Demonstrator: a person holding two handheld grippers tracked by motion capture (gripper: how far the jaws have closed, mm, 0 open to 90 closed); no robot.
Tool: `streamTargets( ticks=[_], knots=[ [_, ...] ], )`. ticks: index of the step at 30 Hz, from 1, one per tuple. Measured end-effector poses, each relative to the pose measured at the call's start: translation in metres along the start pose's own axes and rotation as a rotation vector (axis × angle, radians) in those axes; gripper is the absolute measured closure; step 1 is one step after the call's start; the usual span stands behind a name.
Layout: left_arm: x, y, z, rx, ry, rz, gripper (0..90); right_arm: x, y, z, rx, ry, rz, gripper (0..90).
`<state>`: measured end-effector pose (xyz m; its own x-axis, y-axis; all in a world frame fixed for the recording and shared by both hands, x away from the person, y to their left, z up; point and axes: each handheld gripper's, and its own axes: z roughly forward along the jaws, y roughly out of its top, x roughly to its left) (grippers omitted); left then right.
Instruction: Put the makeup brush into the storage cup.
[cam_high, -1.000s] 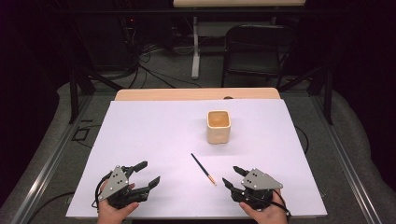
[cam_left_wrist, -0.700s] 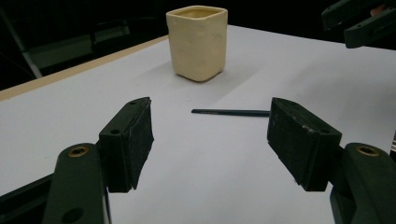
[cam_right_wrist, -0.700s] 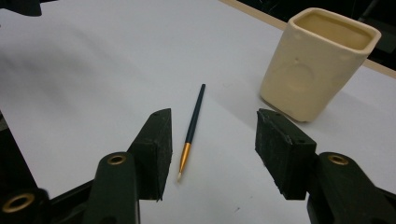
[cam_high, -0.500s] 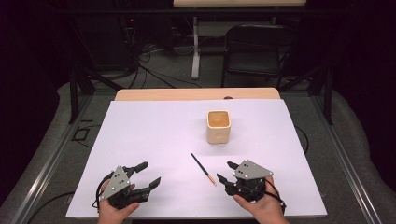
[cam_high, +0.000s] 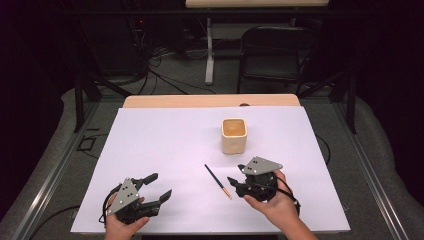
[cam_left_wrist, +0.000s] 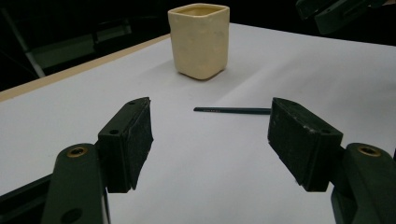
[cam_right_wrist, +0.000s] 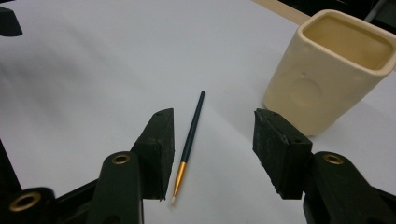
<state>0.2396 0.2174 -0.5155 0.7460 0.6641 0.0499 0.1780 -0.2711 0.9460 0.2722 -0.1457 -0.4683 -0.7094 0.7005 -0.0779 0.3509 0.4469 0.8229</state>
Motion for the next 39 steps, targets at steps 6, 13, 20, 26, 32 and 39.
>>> streamTargets(
  ticks=[6,13,20,26,32,39],
  knots=[
    [0.0,0.0,-0.001,-0.006,0.0,0.001,31.0,-0.001,0.009,0.005,0.013,-0.001,-0.006,48.3],
    [0.0,0.0,-0.001,-0.007,0.002,0.003,30.9,0.0,0.015,0.008,0.016,0.002,-0.017,48.4],
    [0.0,0.0,0.0,-0.005,0.001,0.002,31.0,0.0,0.018,0.008,0.03,0.006,-0.02,48.9],
    [0.0,0.0,0.0,-0.005,0.001,0.001,31.0,-0.003,0.027,0.01,0.095,0.033,-0.007,49.6],
    [0.001,0.0,0.0,-0.004,0.005,-0.003,31.0,-0.004,0.035,0.018,0.191,0.049,-0.004,51.3],
    [0.001,-0.001,0.0,-0.001,0.006,-0.004,31.0,-0.005,0.041,0.033,0.339,0.057,0.017,52.5]
  ],
)
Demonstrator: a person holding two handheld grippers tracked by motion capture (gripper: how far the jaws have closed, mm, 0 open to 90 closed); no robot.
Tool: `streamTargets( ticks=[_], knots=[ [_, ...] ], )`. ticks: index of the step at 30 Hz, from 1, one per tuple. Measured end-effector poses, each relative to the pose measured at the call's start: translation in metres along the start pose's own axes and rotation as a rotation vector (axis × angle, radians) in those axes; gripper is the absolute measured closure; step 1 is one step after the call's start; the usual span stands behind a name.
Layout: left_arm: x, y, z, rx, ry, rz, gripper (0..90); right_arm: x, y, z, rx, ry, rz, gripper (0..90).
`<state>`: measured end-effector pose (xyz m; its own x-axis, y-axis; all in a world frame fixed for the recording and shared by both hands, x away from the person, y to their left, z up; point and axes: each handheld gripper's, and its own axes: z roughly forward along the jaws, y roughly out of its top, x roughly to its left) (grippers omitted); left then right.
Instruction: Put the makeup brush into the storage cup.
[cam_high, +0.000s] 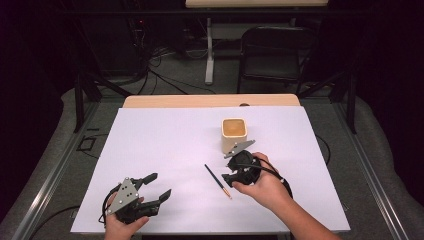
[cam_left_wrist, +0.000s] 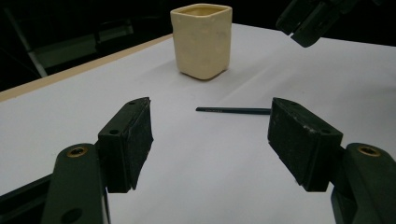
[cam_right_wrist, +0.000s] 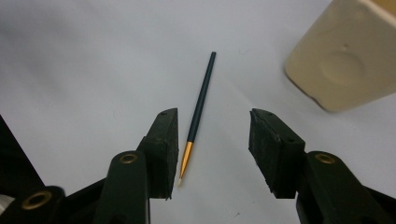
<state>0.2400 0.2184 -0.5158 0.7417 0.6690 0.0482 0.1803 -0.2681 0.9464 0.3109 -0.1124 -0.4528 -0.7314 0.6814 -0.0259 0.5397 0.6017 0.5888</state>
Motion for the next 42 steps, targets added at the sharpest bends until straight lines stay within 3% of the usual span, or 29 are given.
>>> streamTargets(
  ticks=[4,9,17,31,42],
  knots=[
    [0.0,0.0,0.0,-0.001,0.0,-0.003,31.0,-0.004,0.006,0.007,0.064,-0.002,0.013,53.7],
    [0.001,0.0,-0.001,-0.001,-0.002,-0.004,31.0,-0.013,0.016,0.015,0.15,-0.003,0.071,56.1],
    [0.001,0.0,-0.001,-0.002,-0.004,-0.005,31.0,-0.017,0.022,0.026,0.237,-0.011,0.097,57.0],
    [0.002,0.0,-0.001,-0.002,-0.003,-0.003,31.0,-0.023,0.026,0.045,0.34,-0.016,0.124,59.2],
    [0.002,0.0,-0.001,-0.003,-0.002,-0.001,31.0,-0.021,0.035,0.056,0.35,-0.031,0.129,63.0]
  ],
)
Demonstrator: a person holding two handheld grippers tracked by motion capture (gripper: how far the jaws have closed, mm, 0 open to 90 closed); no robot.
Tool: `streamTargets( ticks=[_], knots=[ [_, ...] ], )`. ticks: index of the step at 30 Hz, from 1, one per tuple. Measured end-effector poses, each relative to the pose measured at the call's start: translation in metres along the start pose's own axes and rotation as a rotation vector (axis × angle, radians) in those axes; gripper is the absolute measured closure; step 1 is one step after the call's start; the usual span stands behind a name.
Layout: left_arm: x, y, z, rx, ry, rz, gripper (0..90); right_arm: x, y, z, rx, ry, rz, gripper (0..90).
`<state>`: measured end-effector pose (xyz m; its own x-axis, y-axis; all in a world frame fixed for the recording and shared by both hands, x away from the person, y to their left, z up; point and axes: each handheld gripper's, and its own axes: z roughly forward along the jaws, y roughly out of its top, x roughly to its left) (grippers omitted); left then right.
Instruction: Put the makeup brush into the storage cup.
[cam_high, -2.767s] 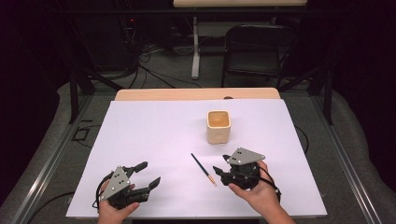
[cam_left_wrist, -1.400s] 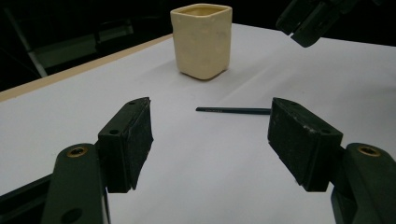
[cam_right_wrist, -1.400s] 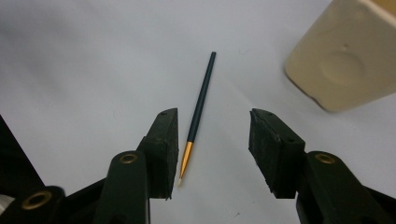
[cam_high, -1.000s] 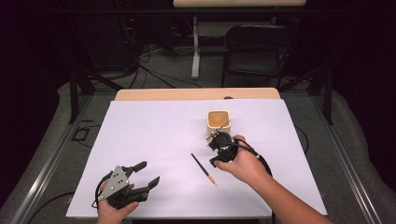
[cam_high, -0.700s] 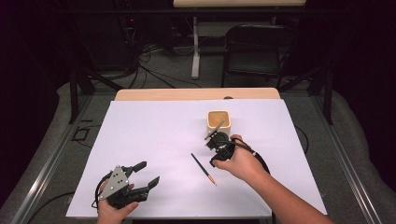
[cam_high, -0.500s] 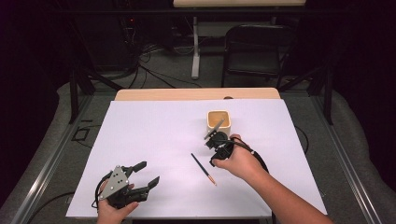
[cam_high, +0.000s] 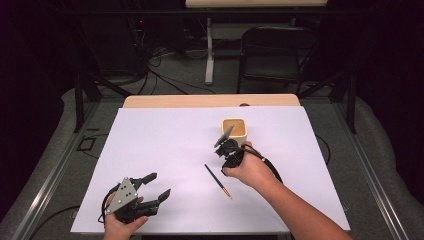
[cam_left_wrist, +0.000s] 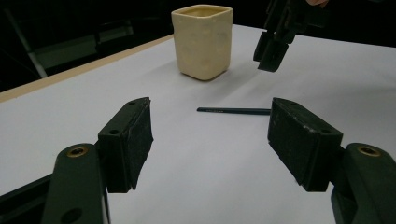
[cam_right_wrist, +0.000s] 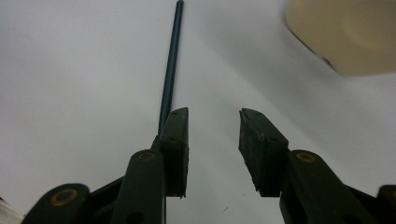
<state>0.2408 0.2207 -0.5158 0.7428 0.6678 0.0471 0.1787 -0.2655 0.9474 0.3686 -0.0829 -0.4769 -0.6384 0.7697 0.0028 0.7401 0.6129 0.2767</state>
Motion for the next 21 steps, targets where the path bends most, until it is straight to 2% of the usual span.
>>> streamTargets(
  ticks=[8,21],
  knots=[
    [0.0,0.0,0.0,-0.001,0.0,-0.005,31.0,0.007,0.008,0.005,0.031,-0.012,-0.017,65.9],
    [0.0,0.0,0.0,0.0,-0.001,-0.005,31.0,0.017,0.011,0.014,0.081,-0.002,-0.028,68.6]
  ],
)
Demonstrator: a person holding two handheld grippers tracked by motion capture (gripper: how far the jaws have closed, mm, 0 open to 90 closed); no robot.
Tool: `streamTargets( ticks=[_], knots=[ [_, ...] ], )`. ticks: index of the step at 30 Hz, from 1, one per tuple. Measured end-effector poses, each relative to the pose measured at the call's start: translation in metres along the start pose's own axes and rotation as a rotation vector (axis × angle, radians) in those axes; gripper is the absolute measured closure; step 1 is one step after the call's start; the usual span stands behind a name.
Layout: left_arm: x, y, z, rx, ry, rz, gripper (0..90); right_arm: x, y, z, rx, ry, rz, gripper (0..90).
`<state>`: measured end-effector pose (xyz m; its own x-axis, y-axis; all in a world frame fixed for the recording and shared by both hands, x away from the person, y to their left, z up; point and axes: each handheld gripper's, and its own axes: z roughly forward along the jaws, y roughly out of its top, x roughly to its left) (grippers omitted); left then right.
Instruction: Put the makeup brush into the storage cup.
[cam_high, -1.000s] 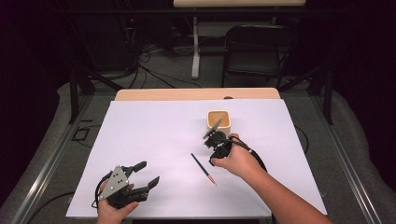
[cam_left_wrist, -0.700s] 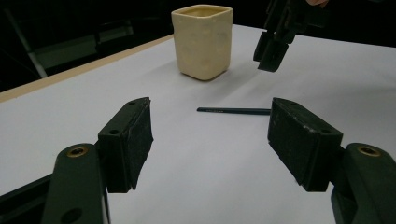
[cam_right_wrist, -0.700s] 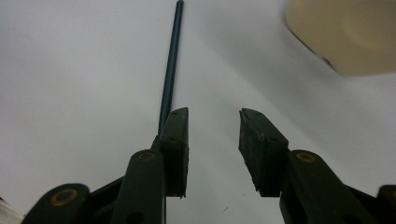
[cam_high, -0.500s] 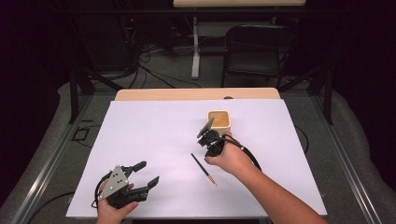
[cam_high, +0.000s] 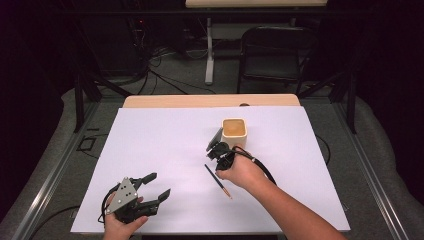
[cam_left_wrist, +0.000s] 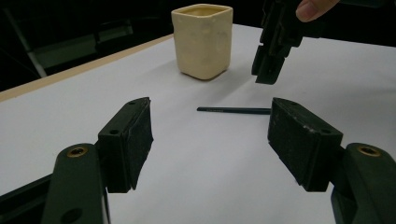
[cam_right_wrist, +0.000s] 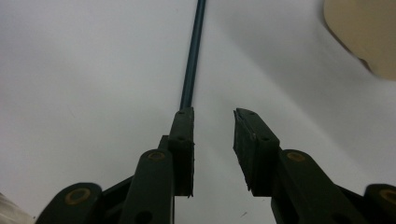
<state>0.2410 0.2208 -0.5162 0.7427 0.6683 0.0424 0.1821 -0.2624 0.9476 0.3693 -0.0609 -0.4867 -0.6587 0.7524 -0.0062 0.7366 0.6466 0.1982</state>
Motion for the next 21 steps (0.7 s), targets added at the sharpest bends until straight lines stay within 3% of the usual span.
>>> streamTargets(
  ticks=[14,21],
  knots=[
    [0.001,0.0,0.0,-0.001,0.0,0.0,31.0,0.008,0.003,0.01,0.041,0.017,-0.013,68.1],
    [0.001,0.0,0.0,0.0,0.0,-0.001,31.0,0.009,0.003,0.015,0.046,0.037,0.012,70.3]
  ],
)
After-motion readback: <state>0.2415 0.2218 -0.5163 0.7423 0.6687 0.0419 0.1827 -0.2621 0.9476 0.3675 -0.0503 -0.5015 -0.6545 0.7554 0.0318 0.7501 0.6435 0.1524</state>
